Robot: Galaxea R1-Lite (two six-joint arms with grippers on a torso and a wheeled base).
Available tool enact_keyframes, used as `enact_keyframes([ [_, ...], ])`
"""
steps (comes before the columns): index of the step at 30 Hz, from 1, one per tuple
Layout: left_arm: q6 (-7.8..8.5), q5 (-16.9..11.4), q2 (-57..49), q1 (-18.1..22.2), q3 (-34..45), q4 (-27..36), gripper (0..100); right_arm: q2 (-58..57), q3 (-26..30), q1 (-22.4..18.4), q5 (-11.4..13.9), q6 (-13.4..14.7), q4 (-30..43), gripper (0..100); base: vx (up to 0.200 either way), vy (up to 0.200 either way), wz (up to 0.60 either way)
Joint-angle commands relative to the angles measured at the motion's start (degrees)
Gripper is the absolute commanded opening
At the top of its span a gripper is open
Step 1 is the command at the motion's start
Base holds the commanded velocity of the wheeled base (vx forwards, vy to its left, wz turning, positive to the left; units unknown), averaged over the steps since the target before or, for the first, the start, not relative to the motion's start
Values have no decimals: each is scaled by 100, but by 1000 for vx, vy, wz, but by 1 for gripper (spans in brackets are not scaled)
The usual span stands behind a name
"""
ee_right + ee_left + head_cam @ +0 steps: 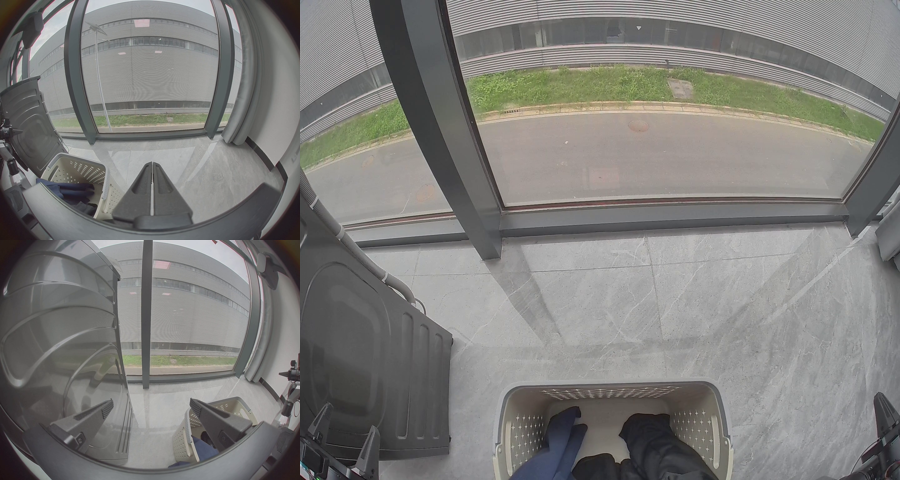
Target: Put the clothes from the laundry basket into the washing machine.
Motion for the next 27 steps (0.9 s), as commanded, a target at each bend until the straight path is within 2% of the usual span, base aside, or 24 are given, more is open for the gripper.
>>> enact_keyframes([
  [1, 0, 3, -68, 0, 101, -1, 100, -66, 92, 1, 1, 0, -1, 0, 0, 0, 0],
  [13, 0, 3, -68, 0, 101, -1, 100, -66, 92, 1, 1, 0, -1, 0, 0, 0, 0],
  [27, -9, 3, -68, 0, 101, -1, 100, -66, 92, -8, 1, -9, -1, 0, -200, 0, 0],
])
